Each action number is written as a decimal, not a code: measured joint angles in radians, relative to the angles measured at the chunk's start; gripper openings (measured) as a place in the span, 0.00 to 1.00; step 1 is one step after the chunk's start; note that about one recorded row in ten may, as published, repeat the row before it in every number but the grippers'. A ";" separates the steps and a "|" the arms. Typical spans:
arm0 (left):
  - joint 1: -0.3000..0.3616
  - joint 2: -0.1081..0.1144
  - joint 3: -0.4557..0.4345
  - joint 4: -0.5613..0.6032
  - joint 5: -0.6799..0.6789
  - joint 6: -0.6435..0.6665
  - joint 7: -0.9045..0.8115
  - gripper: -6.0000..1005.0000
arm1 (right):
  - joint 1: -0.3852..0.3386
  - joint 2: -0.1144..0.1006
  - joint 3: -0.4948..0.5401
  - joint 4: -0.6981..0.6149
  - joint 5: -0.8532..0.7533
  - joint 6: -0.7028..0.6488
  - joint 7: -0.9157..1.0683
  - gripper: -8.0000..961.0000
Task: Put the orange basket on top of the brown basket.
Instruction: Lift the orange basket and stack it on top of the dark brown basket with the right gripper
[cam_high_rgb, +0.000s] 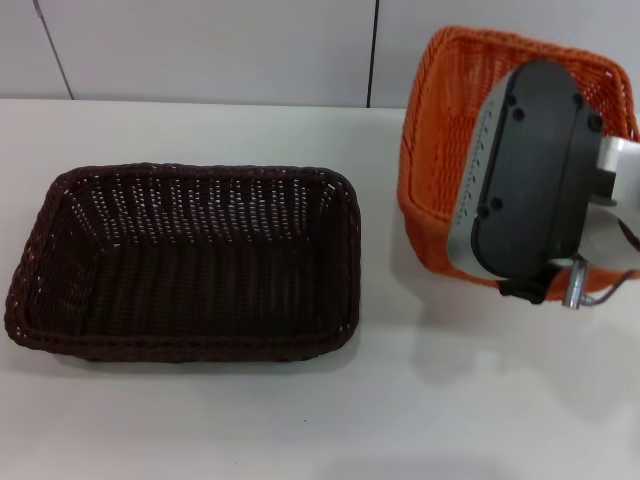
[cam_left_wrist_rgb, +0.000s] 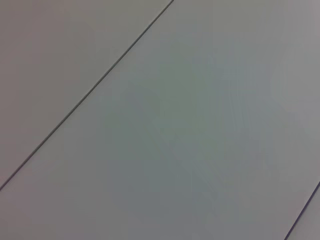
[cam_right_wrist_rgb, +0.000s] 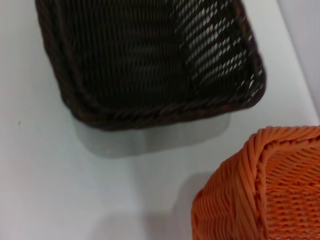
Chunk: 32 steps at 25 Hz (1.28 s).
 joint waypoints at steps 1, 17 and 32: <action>-0.001 0.000 0.000 0.001 0.000 -0.001 0.000 0.73 | 0.013 -0.002 0.000 0.021 0.000 -0.001 -0.016 0.15; 0.008 0.002 0.010 0.020 0.008 -0.056 -0.002 0.73 | 0.100 0.005 0.002 0.025 0.063 -0.216 -0.271 0.15; -0.005 0.003 0.000 0.023 0.002 -0.097 0.034 0.73 | -0.026 0.005 -0.193 -0.094 0.270 -0.580 -0.661 0.16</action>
